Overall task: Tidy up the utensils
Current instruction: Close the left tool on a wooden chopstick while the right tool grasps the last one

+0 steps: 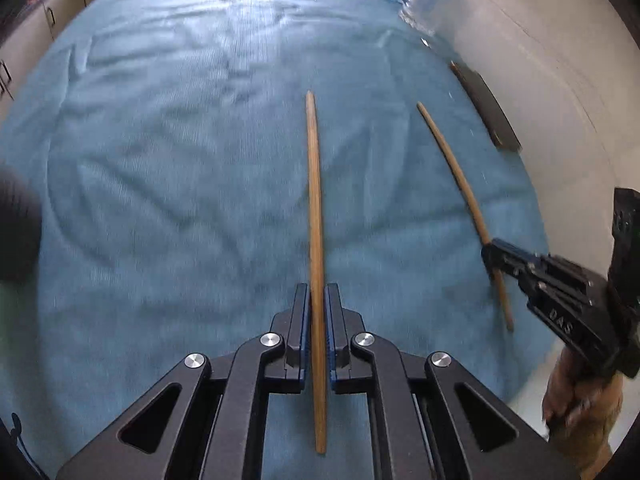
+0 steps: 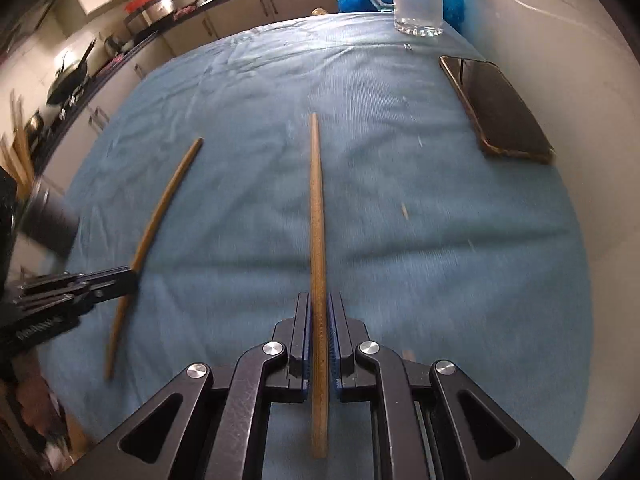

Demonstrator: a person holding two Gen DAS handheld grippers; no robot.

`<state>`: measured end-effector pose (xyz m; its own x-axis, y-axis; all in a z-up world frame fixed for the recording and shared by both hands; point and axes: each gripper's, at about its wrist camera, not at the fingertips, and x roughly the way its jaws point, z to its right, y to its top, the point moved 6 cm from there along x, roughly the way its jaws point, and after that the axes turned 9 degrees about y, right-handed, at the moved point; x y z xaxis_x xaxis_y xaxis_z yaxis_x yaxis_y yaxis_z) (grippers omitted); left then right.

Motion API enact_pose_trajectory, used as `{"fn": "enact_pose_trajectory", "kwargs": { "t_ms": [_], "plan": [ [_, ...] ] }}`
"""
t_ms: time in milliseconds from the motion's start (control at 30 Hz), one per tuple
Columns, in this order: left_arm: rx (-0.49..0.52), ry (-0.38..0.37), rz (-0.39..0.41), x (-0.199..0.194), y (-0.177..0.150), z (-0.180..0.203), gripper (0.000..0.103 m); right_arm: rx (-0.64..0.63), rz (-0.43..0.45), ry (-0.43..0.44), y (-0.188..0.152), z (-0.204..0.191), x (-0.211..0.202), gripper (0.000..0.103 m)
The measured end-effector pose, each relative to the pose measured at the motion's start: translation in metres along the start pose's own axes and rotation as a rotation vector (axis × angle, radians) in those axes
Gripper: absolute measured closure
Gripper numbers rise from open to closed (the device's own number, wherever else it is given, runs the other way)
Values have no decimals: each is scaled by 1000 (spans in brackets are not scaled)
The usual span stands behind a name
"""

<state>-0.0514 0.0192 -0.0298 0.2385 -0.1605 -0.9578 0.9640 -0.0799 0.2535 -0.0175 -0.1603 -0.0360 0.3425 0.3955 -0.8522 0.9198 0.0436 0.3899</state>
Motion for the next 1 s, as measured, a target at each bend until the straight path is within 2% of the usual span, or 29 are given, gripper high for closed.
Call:
{"fn": "enact_pose_trajectory", "kwargs": {
  "t_ms": [67,133,167,200,267,333,433,533,600,700,1000],
  "plan": [
    [40,-15,3,-9,-8,4,95,-28,-39,-13,-15,-3,-6,89],
    [74,6,47,-17,-6,8,84,-27,-54,11,-20,-1,-9,69],
    [79,24,82,-21,-1,11,71,-25,-51,21,-20,0,-10,66],
    [73,32,104,-22,4,12,62,-23,-42,12,-17,1,-10,65],
    [62,30,129,-19,16,17,62,-14,-22,-11,-7,6,-9,65],
    [51,32,134,-10,32,22,62,9,-22,9,7,9,-3,65],
    [56,57,129,7,52,24,62,7,-26,-6,27,8,8,65],
    [62,84,129,19,65,25,68,-13,-40,-20,47,8,20,70],
    [65,94,111,21,70,24,77,-23,-42,-32,58,7,26,72],
    [40,68,78,23,79,16,81,-46,-67,-52,71,5,34,76],
    [53,80,87,28,90,17,81,-59,-136,-92,103,4,52,79]
  ]
}}
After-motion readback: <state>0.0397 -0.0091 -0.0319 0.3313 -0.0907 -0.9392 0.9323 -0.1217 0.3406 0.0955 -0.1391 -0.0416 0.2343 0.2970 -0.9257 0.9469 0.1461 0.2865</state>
